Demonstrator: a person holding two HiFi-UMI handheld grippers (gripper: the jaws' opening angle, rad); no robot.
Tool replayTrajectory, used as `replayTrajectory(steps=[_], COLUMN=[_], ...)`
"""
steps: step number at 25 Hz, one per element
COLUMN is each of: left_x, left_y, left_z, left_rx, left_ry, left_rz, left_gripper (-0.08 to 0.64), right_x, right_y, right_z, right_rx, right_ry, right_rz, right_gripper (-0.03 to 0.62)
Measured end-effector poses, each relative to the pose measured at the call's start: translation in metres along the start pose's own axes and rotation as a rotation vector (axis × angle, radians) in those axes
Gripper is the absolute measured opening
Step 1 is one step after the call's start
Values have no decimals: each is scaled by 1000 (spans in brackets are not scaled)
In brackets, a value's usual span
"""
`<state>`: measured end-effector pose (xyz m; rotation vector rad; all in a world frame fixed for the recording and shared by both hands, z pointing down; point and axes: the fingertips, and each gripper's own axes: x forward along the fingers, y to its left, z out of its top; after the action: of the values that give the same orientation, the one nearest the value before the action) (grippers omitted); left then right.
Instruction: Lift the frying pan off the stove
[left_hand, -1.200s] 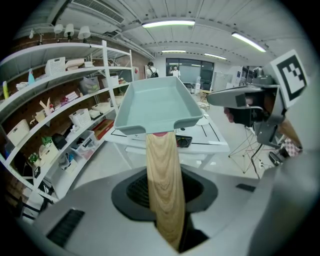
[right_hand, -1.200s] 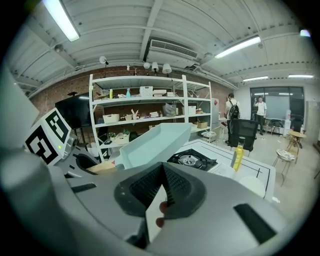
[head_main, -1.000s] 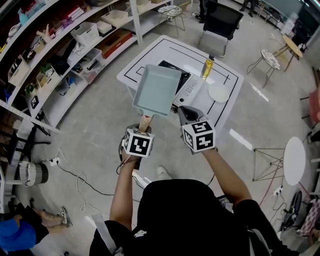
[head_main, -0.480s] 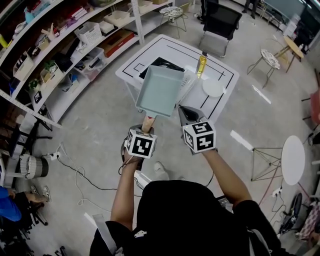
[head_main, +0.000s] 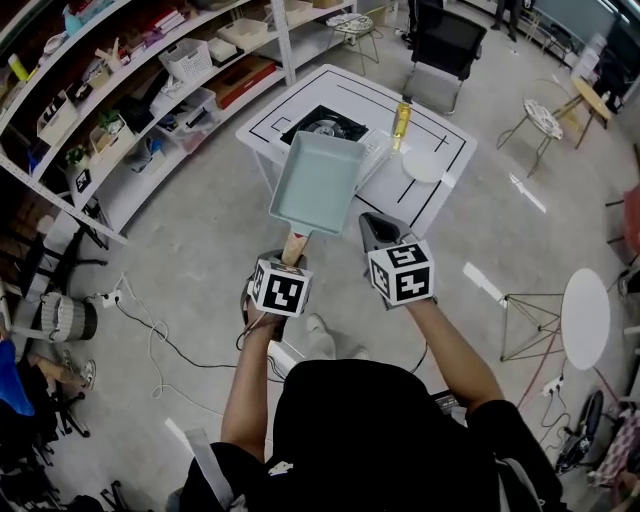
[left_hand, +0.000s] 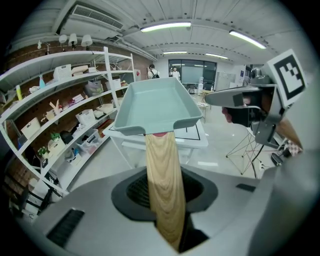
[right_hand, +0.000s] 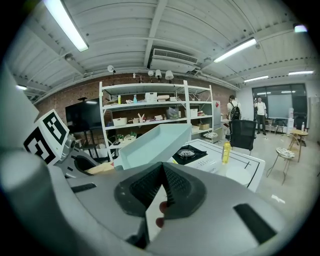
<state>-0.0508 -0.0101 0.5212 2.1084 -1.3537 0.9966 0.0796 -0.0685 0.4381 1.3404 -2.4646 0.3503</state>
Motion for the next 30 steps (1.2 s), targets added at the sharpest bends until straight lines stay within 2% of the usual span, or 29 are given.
replayTrajectory(steps=[10, 30], left_x=[-21, -37], left_y=[-16, -29], left_z=[-27, -48], left_rx=[-20, -37], left_ry=[0, 1], left_rz=[41, 56], left_gripper=[107, 107], right_x=[-27, -46], right_y=[17, 29], right_z=[-19, -28], right_rx=[-13, -27], right_ry=[3, -15], right_rz=[34, 46], right_gripper=[2, 2])
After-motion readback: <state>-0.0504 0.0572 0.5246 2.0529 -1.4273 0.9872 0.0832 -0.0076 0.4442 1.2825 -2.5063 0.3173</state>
